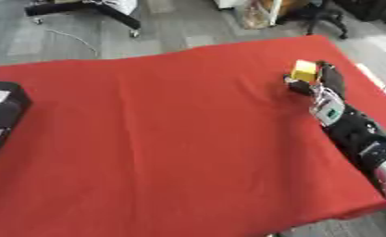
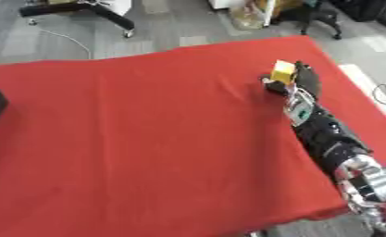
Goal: Pick up the objects with one hand, pass them to the other hand, and then place them into the box on the other side of the table.
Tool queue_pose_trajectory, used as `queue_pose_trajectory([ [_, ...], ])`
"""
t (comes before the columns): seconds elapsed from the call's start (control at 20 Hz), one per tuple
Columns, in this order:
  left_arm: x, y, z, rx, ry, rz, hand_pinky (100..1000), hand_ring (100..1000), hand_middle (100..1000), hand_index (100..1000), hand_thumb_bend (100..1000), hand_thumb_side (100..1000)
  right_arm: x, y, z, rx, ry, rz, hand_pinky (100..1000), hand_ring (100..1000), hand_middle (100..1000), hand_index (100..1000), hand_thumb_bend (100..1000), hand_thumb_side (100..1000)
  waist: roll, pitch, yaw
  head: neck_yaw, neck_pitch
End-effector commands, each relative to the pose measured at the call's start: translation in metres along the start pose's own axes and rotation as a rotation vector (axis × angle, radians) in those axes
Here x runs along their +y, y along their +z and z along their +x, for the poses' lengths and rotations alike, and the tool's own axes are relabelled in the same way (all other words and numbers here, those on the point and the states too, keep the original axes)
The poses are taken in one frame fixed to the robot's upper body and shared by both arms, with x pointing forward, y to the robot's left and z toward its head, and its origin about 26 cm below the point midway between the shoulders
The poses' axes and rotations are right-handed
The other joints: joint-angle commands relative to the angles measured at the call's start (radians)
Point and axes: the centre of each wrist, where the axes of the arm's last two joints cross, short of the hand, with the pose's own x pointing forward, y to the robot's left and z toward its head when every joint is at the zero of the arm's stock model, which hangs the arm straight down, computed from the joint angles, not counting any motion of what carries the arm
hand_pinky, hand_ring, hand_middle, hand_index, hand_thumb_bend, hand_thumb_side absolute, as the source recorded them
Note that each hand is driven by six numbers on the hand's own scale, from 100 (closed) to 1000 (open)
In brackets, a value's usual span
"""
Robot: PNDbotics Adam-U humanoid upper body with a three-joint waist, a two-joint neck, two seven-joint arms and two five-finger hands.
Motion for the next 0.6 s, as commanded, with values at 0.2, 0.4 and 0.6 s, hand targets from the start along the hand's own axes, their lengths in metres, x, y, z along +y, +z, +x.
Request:
queue_pose_trajectory([
  [0.2,0.0017,-0.0049,0.0082,-0.033,0.008,0.002,704,749,756,907,861,679,-0.0108,-0.0072,0.0043,0.032,-0.013,-0.085,628,624,579,719,277,315,0.003,0.008,0.007,-0.013,-0.019],
  [0.4,0.0012,-0.0043,0.0079,-0.03,0.009,0.001,704,749,756,907,852,676,-0.0093,-0.0062,0.0014,0.067,-0.02,-0.168,583,557,468,570,132,184,0.002,0.007,0.007,-0.015,-0.022],
  [0.6,0.0002,-0.0034,0.0063,-0.023,0.005,-0.001,704,748,755,906,845,671,-0.0135,-0.0061,0.0063,0.049,-0.08,-0.268,555,524,405,503,100,144,0.001,0.006,0.004,-0.013,-0.023],
])
